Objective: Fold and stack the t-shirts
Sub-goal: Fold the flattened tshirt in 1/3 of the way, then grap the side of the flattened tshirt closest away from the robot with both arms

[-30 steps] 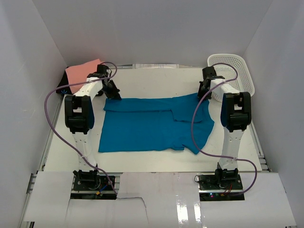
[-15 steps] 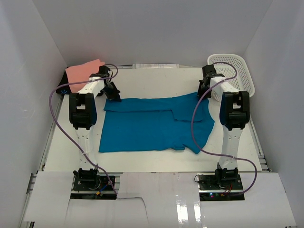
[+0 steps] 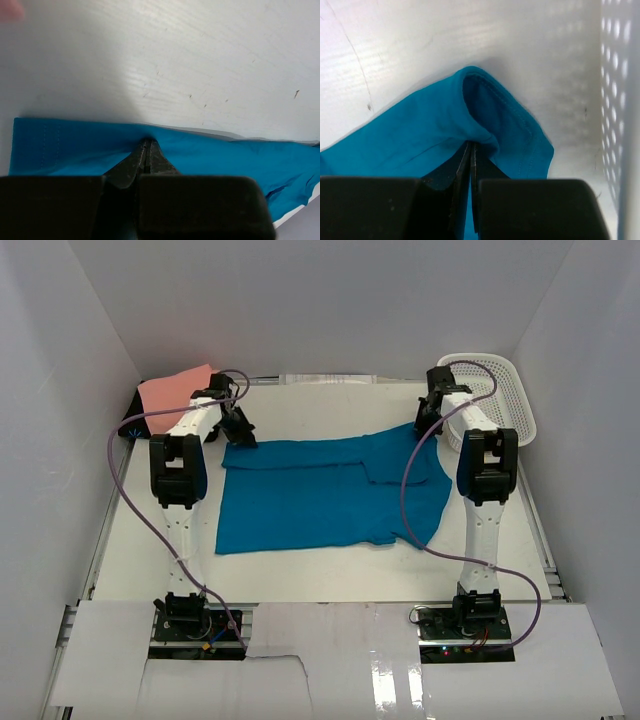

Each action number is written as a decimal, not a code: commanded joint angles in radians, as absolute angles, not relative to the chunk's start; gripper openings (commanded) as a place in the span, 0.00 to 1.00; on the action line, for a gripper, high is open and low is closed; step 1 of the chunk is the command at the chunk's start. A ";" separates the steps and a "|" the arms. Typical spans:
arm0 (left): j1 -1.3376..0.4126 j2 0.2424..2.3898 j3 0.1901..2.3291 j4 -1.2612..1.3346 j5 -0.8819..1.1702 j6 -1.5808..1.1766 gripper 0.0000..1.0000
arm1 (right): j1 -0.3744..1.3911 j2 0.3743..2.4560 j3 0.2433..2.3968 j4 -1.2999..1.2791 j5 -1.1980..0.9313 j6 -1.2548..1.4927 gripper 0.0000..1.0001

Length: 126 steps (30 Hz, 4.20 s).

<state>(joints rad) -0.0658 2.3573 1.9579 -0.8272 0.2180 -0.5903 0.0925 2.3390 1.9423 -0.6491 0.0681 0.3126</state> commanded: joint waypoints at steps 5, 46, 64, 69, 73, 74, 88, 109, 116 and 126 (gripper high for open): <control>-0.035 2.543 2.193 -0.880 0.167 -0.595 0.00 | 0.023 2.477 2.081 -0.670 -0.063 0.325 0.08; -0.571 1.891 1.373 -0.362 0.414 -0.726 0.26 | 0.535 0.983 0.597 -0.446 -0.111 0.387 0.53; -0.574 1.888 1.356 -0.362 0.410 -0.712 0.27 | 0.640 1.160 0.707 -0.294 0.028 -0.051 0.58; -0.574 1.890 1.368 -0.370 0.416 -0.707 0.27 | 0.638 1.262 0.756 -0.308 -0.028 -0.048 0.48; -0.574 1.887 1.367 -0.377 0.410 -0.703 0.27 | 0.638 1.292 0.773 -0.310 -0.040 -0.043 0.48; -0.574 1.884 1.367 -0.379 0.408 -0.701 0.27 | 0.638 1.295 0.772 -0.302 -0.043 -0.044 0.47; -0.571 1.891 1.387 -0.399 0.400 -0.698 0.27 | 0.638 1.387 0.799 -0.336 -0.049 -0.044 0.46; -0.554 1.884 1.387 -0.408 0.402 -0.692 0.27 | 0.638 1.479 0.795 -0.318 -0.060 -0.063 0.38; -0.552 1.881 1.396 -0.413 0.406 -0.687 0.27 | 0.637 1.496 0.804 -0.319 -0.025 -0.061 0.41; -0.546 1.879 1.394 -0.416 0.407 -0.680 0.27 | 0.638 1.631 0.880 -0.382 0.063 0.032 0.08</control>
